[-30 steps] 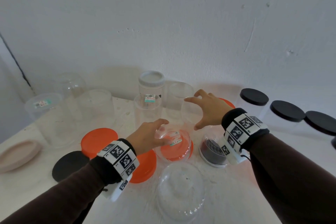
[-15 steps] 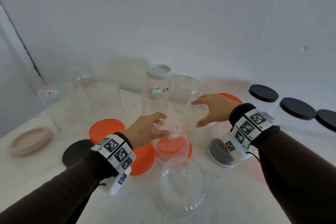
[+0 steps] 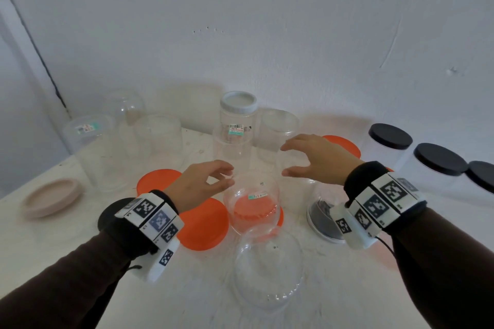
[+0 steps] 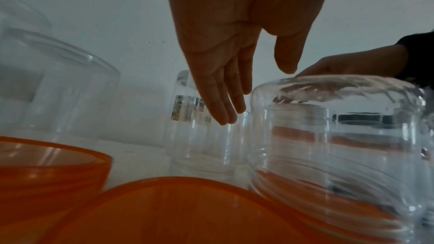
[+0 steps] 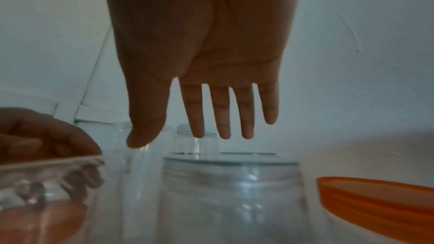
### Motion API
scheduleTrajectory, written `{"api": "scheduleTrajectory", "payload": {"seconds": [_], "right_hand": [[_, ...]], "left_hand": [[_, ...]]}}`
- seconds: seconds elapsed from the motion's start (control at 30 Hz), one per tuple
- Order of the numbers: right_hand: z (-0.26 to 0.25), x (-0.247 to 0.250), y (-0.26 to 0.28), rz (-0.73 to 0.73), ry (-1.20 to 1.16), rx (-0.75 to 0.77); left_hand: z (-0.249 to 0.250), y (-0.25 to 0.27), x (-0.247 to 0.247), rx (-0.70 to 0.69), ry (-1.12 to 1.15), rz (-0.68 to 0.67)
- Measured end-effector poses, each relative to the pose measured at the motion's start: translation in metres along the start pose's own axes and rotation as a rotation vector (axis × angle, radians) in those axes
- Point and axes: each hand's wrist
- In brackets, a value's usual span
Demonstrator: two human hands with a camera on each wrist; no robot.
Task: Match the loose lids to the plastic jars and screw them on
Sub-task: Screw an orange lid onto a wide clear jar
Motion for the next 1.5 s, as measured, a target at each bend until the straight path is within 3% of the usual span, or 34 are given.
{"api": "scheduleTrajectory", "payload": {"seconds": [0.13,0.3,0.4,0.53,0.83,1.0,1.27,1.5], "right_hand": [[-0.034,-0.001,0.004,-0.097,-0.110,0.110],[-0.065,-0.025,0.004,-0.290,0.002,0.145],[-0.074,-0.033,0.002,-0.312,0.104,0.146],[-0.079,-0.037,-0.001,-0.292,0.181,0.149],[-0.077,-0.033,-0.001,-0.187,0.112,0.076],[-0.059,-0.010,0.020,-0.051,-0.074,0.060],[-0.021,0.001,0.085,0.285,-0.400,-0.072],[0.014,-0.010,0.149,0.429,-0.687,-0.100]], "left_hand": [[-0.016,0.008,0.012,0.004,-0.165,-0.054],[-0.030,0.016,0.015,-0.067,-0.449,-0.431],[-0.031,0.020,0.013,-0.081,-0.553,-0.576],[-0.035,0.025,0.010,-0.062,-0.589,-0.650],[-0.035,0.025,0.011,-0.026,-0.531,-0.569],[-0.024,0.021,0.036,0.052,-0.268,-0.368],[0.036,0.026,0.040,-0.081,0.130,-0.071],[0.097,0.035,0.003,-0.176,0.304,-0.079]]}}
Point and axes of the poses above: each hand's wrist, its own y-axis away from the middle knuckle, its own x-axis out of the back of the hand, z = x × y, and after that the axes turned 11 degrees about z, right-handed
